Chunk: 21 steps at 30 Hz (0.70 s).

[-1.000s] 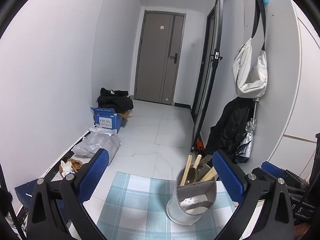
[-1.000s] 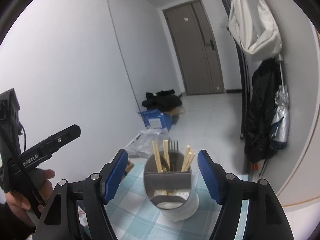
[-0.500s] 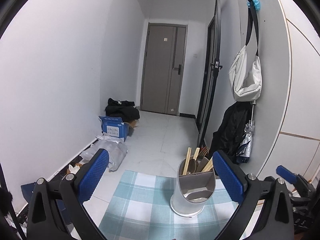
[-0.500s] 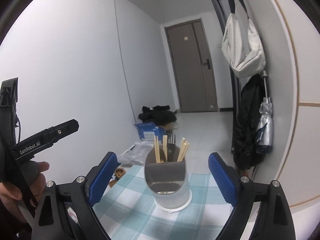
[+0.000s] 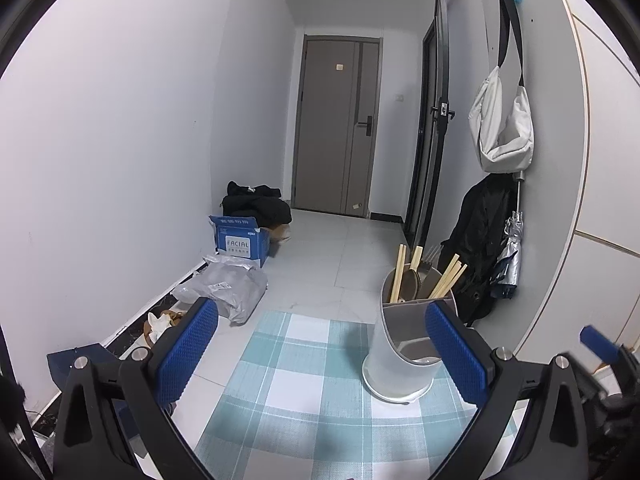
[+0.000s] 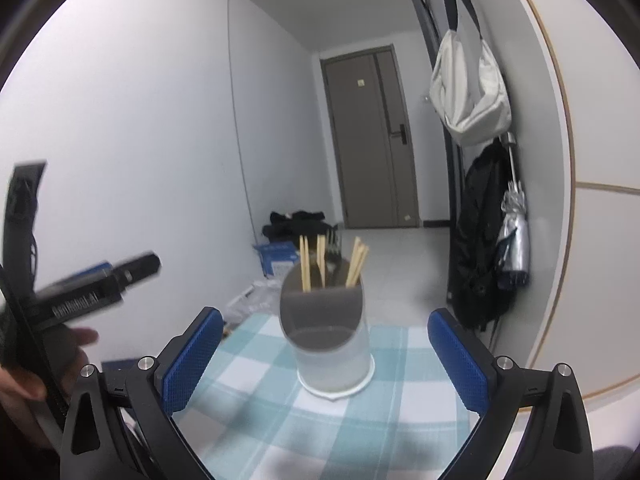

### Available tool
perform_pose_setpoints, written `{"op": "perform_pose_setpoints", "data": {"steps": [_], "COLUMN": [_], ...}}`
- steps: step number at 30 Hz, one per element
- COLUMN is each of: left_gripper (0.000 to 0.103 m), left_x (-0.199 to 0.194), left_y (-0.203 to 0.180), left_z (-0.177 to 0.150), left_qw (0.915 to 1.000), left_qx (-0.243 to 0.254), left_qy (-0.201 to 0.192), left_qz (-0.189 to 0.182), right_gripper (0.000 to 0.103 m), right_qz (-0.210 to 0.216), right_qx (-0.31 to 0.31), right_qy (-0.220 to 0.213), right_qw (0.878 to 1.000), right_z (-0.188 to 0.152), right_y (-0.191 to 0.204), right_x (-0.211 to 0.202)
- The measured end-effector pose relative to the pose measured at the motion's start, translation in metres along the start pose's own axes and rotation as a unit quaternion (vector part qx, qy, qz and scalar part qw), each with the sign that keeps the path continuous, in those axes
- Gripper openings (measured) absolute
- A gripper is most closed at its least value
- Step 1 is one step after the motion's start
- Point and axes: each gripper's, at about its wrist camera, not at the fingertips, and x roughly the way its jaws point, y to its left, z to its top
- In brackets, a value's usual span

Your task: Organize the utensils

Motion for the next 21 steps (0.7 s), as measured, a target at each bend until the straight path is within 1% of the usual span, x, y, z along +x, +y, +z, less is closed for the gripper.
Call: {"op": "perform_pose_setpoints", "data": {"steps": [6,11,14,21], "left_gripper": [0.102,0.102,0.102,0.102], "left_x": [0.0037,0.0034,0.0052,0.0048], "left_y": [0.0035,-0.0009,-0.0017,0.0007], "left_z": [-0.0002,-0.0010,-0.0021,-0.0016], "left_qw": [0.9998,0.9999,0.9998,0.9998], "left_qx": [-0.018,-0.005,-0.002,-0.006], "left_qy": [0.009,0.011,0.017,0.020], "left_qz": [-0.006,-0.007,-0.008,-0.007], "right_gripper": [0.103,0.103,0.103,0.103], "right_qz": [0.004,0.004,0.004,0.000], "right_qx": [-0.016,-0.020,-0.028,-0.015], "right_qy": [0.002,0.016,0.013,0.012], "right_qw": [1.000,1.000,1.000,1.000], "right_z": [-0.0024,-0.0064,-0.0074,-0.0074], "right_y": [0.0052,0.0077,0.0096,0.0046], "right_x": [0.0041,0.0090,0.0084,0.0068]}}
